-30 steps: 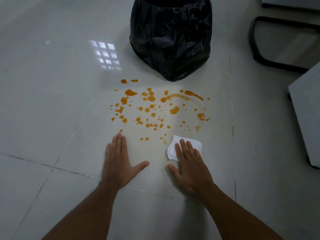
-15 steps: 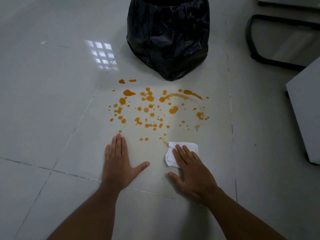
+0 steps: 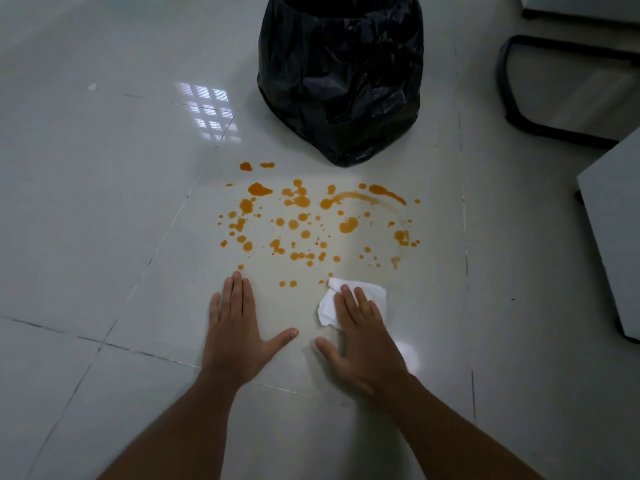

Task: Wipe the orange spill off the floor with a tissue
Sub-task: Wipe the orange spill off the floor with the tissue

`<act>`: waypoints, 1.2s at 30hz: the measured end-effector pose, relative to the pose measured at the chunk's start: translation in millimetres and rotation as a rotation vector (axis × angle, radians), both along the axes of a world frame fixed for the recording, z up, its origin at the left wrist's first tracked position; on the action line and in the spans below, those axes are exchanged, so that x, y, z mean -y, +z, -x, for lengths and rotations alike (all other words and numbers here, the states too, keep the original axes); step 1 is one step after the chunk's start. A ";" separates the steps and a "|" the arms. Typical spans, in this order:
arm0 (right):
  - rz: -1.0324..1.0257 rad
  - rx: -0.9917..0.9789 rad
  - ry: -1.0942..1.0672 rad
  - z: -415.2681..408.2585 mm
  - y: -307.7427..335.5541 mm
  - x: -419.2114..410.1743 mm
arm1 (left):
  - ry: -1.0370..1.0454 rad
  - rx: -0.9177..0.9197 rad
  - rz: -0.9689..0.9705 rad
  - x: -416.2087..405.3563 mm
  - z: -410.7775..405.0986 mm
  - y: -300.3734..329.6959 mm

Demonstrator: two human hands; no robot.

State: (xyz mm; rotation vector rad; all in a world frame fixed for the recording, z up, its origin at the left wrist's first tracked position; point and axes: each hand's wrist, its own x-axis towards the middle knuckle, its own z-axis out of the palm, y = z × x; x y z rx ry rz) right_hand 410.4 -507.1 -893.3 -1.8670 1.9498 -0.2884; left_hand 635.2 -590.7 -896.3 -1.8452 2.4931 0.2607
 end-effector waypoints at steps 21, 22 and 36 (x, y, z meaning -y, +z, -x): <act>-0.029 -0.037 0.212 46.1 7.0 1.9 | 0.037 -0.028 0.011 -0.1 3.1 -1.5; -0.027 -0.030 0.226 46.6 7.9 3.7 | 0.037 -0.032 0.014 -0.2 3.1 -2.1; -0.056 0.036 0.438 21.2 7.4 56.4 | 0.035 -0.064 0.048 -2.0 3.6 -5.7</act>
